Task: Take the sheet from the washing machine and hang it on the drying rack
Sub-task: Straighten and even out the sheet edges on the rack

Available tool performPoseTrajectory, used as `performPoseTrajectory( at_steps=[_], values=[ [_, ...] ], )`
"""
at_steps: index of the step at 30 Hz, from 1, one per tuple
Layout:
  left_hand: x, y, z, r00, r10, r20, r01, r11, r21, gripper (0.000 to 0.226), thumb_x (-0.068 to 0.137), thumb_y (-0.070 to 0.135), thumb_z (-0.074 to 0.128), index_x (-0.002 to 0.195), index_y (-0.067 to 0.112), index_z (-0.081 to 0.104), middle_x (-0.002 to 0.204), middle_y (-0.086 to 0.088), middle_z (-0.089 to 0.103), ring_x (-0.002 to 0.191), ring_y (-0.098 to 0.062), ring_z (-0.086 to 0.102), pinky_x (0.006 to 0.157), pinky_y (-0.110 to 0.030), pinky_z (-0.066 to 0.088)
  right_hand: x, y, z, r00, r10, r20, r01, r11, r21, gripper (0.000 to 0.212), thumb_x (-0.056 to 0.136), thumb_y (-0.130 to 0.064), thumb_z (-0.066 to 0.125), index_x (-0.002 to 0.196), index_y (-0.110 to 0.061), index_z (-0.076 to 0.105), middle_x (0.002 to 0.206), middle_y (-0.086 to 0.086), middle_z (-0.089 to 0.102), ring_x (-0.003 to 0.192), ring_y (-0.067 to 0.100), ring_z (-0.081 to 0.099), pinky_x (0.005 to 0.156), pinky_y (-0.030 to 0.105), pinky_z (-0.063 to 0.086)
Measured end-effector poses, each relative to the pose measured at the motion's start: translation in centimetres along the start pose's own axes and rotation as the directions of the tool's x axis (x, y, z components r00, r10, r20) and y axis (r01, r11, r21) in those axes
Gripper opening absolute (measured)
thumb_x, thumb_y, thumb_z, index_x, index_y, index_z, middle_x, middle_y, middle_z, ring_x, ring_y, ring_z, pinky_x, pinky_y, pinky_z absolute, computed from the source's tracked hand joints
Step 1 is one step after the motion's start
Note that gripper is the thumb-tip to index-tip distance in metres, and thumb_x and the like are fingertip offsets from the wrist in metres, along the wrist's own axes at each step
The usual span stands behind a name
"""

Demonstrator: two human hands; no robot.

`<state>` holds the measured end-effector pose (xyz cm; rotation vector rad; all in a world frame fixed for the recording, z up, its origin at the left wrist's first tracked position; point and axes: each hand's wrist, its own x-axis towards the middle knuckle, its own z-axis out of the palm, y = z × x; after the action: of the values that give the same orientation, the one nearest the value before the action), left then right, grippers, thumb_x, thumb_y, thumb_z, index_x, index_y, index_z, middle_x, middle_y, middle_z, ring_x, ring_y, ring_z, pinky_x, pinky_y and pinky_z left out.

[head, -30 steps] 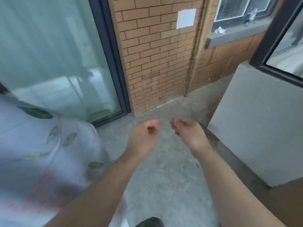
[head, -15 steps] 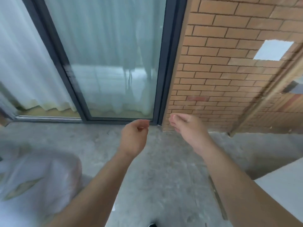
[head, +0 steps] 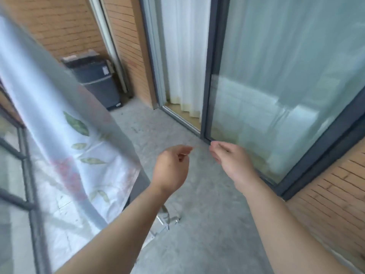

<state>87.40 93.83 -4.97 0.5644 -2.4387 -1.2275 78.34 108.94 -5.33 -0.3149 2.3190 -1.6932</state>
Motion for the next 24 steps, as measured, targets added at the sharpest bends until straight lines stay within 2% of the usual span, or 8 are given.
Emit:
performPoseTrajectory(
  at_steps=[2, 4, 9, 12, 16, 19, 21, 24],
  values=[
    [-1.7, -0.2, -0.9, 0.992, -0.061, -0.11, 0.067, 0.996, 0.057, 0.032, 0.094, 0.01, 0.055, 0.116, 0.024, 0.074, 0.114, 0.014, 0.071, 0.102, -0.001, 0.065, 0.091, -0.006, 0.044, 0.6, -0.3, 0.6, 0.994, -0.034, 0.104, 0.036, 0.999, -0.009, 0.034, 0.094, -0.042, 0.057, 0.099, -0.011, 0.067, 0.105, 0.018, 0.071, 0.103, 0.036, 0.067, 0.097, 0.058, 0.051],
    [-3.9, 0.0, -1.3, 0.968, -0.094, -0.232, 0.121, 0.987, 0.104, 0.031, 0.093, 0.01, 0.057, 0.113, 0.025, 0.074, 0.111, 0.015, 0.072, 0.098, 0.0, 0.066, 0.093, -0.012, 0.047, 0.8, -0.4, 0.8, 0.973, -0.036, 0.228, 0.037, 0.999, 0.0, 0.033, 0.099, -0.034, 0.058, 0.095, -0.004, 0.068, 0.102, 0.021, 0.071, 0.101, 0.038, 0.067, 0.097, 0.057, 0.052],
    [-9.1, 0.4, -2.4, 0.897, -0.05, -0.44, 0.177, 0.951, 0.252, 0.032, 0.09, 0.003, 0.058, 0.107, 0.022, 0.076, 0.105, 0.011, 0.071, 0.093, -0.006, 0.065, 0.088, -0.021, 0.05, -0.5, -0.3, 3.4, 0.921, -0.03, 0.389, 0.015, 0.999, 0.042, 0.026, 0.093, -0.032, 0.063, 0.072, -0.021, 0.074, 0.095, 0.012, 0.076, 0.098, 0.033, 0.071, 0.097, 0.057, 0.052],
    [-11.4, 0.1, -3.6, 0.861, 0.058, -0.505, 0.199, 0.875, 0.441, 0.03, 0.084, 0.0, 0.063, 0.094, 0.024, 0.079, 0.098, 0.008, 0.067, 0.09, -0.017, 0.062, 0.077, -0.028, 0.051, -2.8, -0.9, 4.5, 0.862, -0.113, 0.494, 0.091, 0.993, 0.069, 0.046, 0.075, -0.046, 0.056, 0.096, -0.005, 0.059, 0.1, 0.031, 0.062, 0.088, 0.042, 0.068, 0.094, 0.065, 0.047],
    [-12.0, -0.9, -4.4, 0.846, 0.128, -0.517, 0.292, 0.701, 0.651, 0.026, 0.076, 0.005, 0.074, 0.085, 0.029, 0.079, 0.095, 0.004, 0.06, 0.089, -0.026, 0.056, 0.073, -0.031, 0.042, -4.6, -1.6, 4.9, 0.827, -0.142, 0.544, 0.138, 0.989, 0.048, 0.047, 0.078, -0.038, 0.052, 0.102, 0.002, 0.048, 0.109, 0.032, 0.054, 0.108, 0.05, 0.053, 0.095, 0.067, 0.044],
    [-12.0, -1.1, -4.4, 0.857, 0.118, -0.502, 0.353, 0.575, 0.738, 0.049, 0.067, 0.009, 0.073, 0.111, 0.029, 0.073, 0.11, 0.0, 0.05, 0.101, -0.028, 0.049, 0.083, -0.036, 0.035, -5.5, -2.0, 5.0, 0.842, -0.138, 0.522, 0.13, 0.99, 0.053, 0.046, 0.081, -0.034, 0.053, 0.106, 0.004, 0.049, 0.113, 0.032, 0.053, 0.111, 0.048, 0.051, 0.096, 0.067, 0.043],
    [-12.2, -0.8, -4.7, 0.878, 0.052, -0.475, 0.383, 0.519, 0.764, 0.069, 0.07, 0.011, 0.066, 0.135, 0.028, 0.056, 0.132, -0.003, 0.038, 0.12, -0.031, 0.038, 0.094, -0.038, 0.027, -6.4, -2.5, 5.3, 0.85, -0.117, 0.513, 0.103, 0.993, 0.056, 0.047, 0.079, -0.035, 0.053, 0.107, 0.003, 0.049, 0.114, 0.031, 0.053, 0.112, 0.048, 0.051, 0.098, 0.067, 0.042],
    [-12.7, -0.8, -5.5, 0.889, -0.063, -0.454, 0.416, 0.53, 0.739, 0.077, 0.084, 0.014, 0.055, 0.153, 0.032, 0.028, 0.159, -0.009, 0.007, 0.143, -0.038, 0.01, 0.113, -0.043, 0.015, -7.5, -3.1, 5.7, 0.86, -0.093, 0.502, 0.082, 0.996, 0.045, 0.03, 0.087, -0.027, 0.057, 0.093, -0.001, 0.067, 0.101, 0.024, 0.068, 0.106, 0.043, 0.062, 0.1, 0.059, 0.048]
  ],
)
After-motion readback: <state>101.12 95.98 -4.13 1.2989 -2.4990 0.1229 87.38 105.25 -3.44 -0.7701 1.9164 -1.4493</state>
